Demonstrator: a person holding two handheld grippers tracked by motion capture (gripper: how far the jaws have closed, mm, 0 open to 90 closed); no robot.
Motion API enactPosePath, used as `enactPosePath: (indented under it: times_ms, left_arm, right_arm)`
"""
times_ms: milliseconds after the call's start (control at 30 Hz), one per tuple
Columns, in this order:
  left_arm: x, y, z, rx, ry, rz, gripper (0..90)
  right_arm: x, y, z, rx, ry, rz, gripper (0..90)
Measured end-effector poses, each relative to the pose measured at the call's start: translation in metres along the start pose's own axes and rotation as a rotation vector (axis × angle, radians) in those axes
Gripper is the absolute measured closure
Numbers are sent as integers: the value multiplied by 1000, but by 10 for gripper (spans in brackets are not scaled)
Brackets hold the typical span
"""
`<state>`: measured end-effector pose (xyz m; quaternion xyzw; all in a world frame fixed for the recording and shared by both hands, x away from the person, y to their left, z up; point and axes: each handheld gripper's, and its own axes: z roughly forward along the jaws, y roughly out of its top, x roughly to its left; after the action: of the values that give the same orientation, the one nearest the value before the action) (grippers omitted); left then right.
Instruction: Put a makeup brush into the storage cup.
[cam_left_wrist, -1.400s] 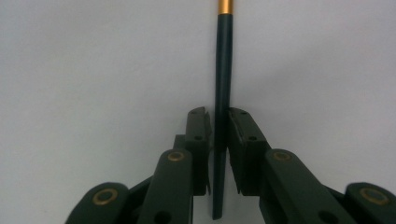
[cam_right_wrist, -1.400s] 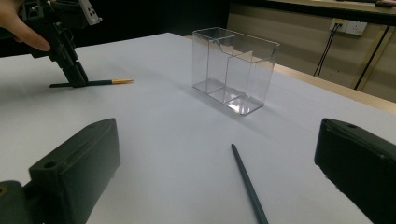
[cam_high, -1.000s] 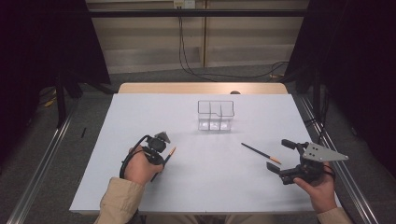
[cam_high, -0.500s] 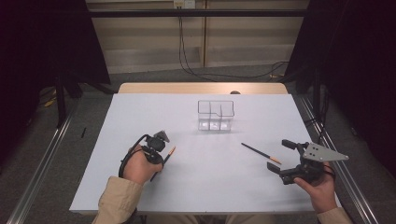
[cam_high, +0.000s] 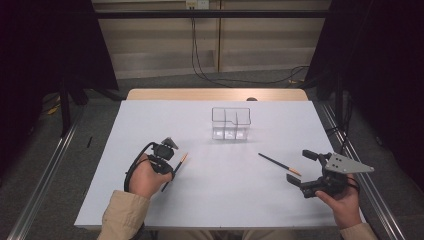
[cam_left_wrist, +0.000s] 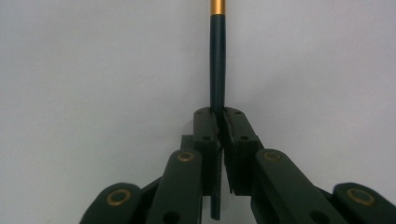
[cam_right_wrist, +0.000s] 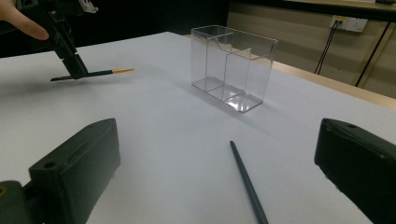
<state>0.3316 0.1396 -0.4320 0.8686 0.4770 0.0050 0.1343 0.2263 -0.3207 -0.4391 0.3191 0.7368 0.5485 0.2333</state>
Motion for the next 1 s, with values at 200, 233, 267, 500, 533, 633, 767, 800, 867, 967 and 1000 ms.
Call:
enactPosePath:
  times_ms: [200, 233, 267, 500, 533, 633, 767, 800, 867, 967, 1000]
  left_arm:
    - [2, 0, -3, -75, -36, -24, 847]
    - [2, 0, -4, -83, -40, -25, 846]
    - [1, 1, -4, -95, -49, -25, 846]
    - [-2, 5, -11, -214, -85, -28, 847]
    - [-2, 5, -11, -227, -93, -27, 847]
    - [-5, 7, -10, -259, -111, -22, 846]
    - [-6, 9, -8, -305, -130, -24, 847]
    - [-7, 9, -8, -316, -132, -23, 846]
    - [-7, 9, -8, -339, -128, -22, 847]
    - [-8, 8, -10, -390, -117, -25, 846]
    - [-9, 7, -10, -405, -117, -32, 847]
  right_arm:
    - [0, 0, 0, 1, -2, -1, 0]
    - [0, 0, -1, 1, -2, -1, 0]
    - [0, -1, -1, 1, 0, 0, 0]
    - [0, -1, -3, 3, -10, -1, 0]
    - [-1, -1, -4, 0, -13, 1, 0]
    - [-1, -2, -6, 4, -15, 2, 0]
    - [0, -3, -7, 4, -20, 3, 0]
    - [0, -3, -7, 5, -23, 3, 0]
    - [0, -3, -8, 5, -25, 2, 0]
    - [0, -3, -8, 4, -27, 4, 0]
    - [0, -3, -8, 3, -30, 3, 0]
